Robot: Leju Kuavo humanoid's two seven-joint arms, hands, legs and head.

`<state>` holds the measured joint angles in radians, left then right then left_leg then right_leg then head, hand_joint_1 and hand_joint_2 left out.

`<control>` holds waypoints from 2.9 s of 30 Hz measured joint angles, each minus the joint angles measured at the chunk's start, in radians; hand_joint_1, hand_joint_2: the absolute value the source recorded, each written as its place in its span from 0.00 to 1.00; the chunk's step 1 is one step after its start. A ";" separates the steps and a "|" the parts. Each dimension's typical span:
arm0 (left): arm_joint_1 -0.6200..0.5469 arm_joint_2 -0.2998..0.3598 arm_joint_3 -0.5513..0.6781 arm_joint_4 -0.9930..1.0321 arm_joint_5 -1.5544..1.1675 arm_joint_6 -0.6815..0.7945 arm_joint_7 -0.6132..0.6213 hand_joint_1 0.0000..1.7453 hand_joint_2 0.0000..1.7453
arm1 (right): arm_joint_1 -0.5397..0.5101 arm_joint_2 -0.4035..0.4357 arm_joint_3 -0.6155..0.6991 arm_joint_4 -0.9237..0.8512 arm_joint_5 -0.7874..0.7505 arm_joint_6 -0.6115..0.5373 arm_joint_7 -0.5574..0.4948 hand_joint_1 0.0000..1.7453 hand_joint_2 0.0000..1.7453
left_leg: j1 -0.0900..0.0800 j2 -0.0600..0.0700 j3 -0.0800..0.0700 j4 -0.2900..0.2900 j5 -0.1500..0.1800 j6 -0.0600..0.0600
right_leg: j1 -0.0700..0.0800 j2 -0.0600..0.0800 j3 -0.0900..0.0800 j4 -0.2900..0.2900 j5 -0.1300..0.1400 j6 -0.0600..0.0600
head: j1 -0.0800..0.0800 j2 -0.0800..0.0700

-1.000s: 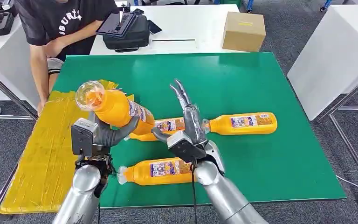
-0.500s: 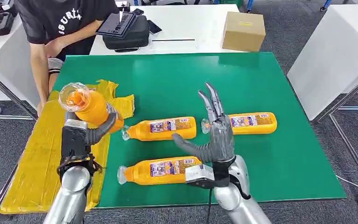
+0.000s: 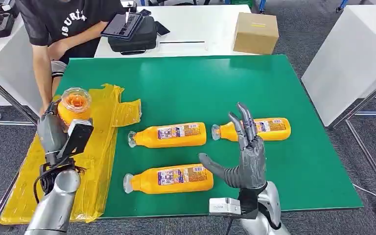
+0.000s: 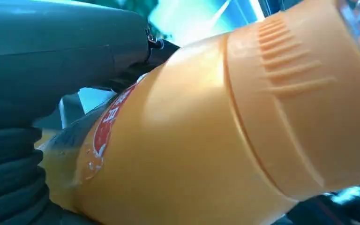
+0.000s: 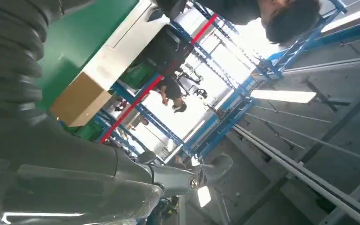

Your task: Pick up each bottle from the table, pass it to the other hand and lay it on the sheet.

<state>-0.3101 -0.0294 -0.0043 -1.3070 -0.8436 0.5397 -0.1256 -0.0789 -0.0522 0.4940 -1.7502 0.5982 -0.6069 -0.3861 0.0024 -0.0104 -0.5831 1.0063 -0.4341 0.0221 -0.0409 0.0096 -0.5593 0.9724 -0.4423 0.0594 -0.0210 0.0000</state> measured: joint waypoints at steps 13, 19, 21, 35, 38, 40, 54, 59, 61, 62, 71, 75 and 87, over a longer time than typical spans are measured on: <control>-0.113 0.081 0.089 0.294 -0.269 0.091 0.123 1.00 1.00 | 0.005 -0.037 0.002 0.000 -0.008 -0.001 0.021 0.00 1.00 | 0.000 0.000 0.000 0.000 0.000 0.000 | 0.000 0.000 0.000 0.000 0.000 0.000 | 0.000 0.000; -0.164 0.124 0.119 0.446 -0.349 0.143 0.160 1.00 1.00 | 0.005 -0.045 0.002 0.000 -0.024 0.002 0.021 0.00 1.00 | 0.000 0.000 0.000 0.000 0.000 0.000 | 0.000 0.000 0.000 0.000 0.000 0.000 | 0.000 0.000; -0.173 0.135 0.127 0.477 -0.381 0.146 0.181 1.00 1.00 | 0.005 -0.047 0.002 0.000 -0.024 0.002 0.021 0.00 1.00 | 0.000 0.000 0.000 0.000 0.000 0.000 | 0.000 0.000 0.000 0.000 0.000 0.000 | 0.000 0.000; -0.201 0.163 0.156 0.603 -0.412 0.144 0.198 0.00 1.00 | -0.008 -0.054 0.006 0.006 -0.045 0.011 0.017 0.00 1.00 | 0.000 0.000 0.000 0.000 0.000 0.000 | 0.000 0.000 0.000 0.000 0.000 0.000 | 0.000 0.000; -0.219 0.163 0.169 0.627 -0.339 0.097 0.126 0.00 1.00 | -0.014 -0.055 0.007 0.011 -0.049 0.011 0.014 0.00 1.00 | 0.000 0.000 0.000 0.000 0.000 0.000 | 0.000 0.000 0.000 0.000 0.000 0.000 | 0.000 0.000; -0.223 0.162 0.179 0.637 -0.296 0.068 0.087 0.00 1.00 | -0.016 -0.055 0.007 0.015 -0.052 0.011 0.013 0.00 1.00 | 0.000 0.000 0.000 0.000 0.000 0.000 | 0.000 0.000 0.000 0.000 0.000 0.000 | 0.000 0.000; -0.238 0.160 0.208 0.663 -0.183 -0.012 0.018 0.00 1.00 | -0.027 -0.059 0.010 0.027 -0.046 0.019 0.018 0.00 1.00 | 0.000 0.000 0.000 0.000 0.000 0.000 | 0.000 0.000 0.000 0.000 0.000 0.000 | 0.000 0.000; -0.238 0.159 0.209 0.663 -0.145 -0.024 0.002 0.00 1.00 | -0.029 -0.059 0.012 0.028 -0.029 0.026 0.035 0.00 1.00 | 0.000 0.000 0.000 0.000 0.000 0.000 | 0.000 0.000 0.000 0.000 0.002 -0.003 | 0.000 0.000; -0.238 0.159 0.210 0.663 -0.115 -0.038 -0.013 0.00 1.00 | -0.030 -0.059 0.012 0.029 -0.021 0.033 0.042 0.00 1.00 | 0.000 0.000 0.000 0.000 0.000 0.000 | 0.000 0.000 0.000 0.000 0.002 -0.003 | 0.000 0.000; -0.238 0.158 0.211 0.663 -0.106 -0.043 -0.018 0.00 1.00 | -0.031 -0.059 0.012 0.029 -0.019 0.035 0.044 0.00 1.00 | 0.000 0.000 0.000 0.000 0.000 0.000 | 0.000 0.000 0.000 0.000 0.002 -0.003 | 0.000 0.000; -0.222 0.119 0.272 0.608 0.411 -0.478 -0.247 0.00 1.00 | -0.036 -0.060 0.012 0.061 0.102 0.151 0.202 0.00 1.00 | 0.000 0.000 0.000 0.000 0.001 0.000 | 0.000 0.000 0.000 0.000 0.002 -0.003 | 0.000 0.000; -0.171 0.081 0.263 0.515 0.571 -0.574 -0.263 0.00 1.00 | -0.035 -0.065 0.011 0.087 0.171 0.275 0.310 0.00 1.00 | 0.000 0.000 0.000 0.000 0.000 0.000 | 0.000 0.000 0.000 0.000 0.002 -0.003 | 0.001 0.000; -0.073 0.003 0.179 0.353 0.604 -0.566 -0.242 0.00 1.00 | -0.031 -0.100 0.006 0.124 0.250 0.417 0.404 0.00 1.00 | 0.000 0.000 0.000 0.000 0.000 0.000 | 0.000 0.000 0.000 0.000 0.002 -0.003 | 0.000 0.000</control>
<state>-0.3829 -0.0267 0.1743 -0.9545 -0.2392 -0.0267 -0.3673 -0.1102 -0.1526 0.4997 -1.6258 0.8485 -0.1904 0.0176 0.0023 -0.0102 -0.5830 1.0062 -0.4337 0.0224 -0.0408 0.0098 -0.5592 0.9724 -0.4407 0.0569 -0.0210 0.0004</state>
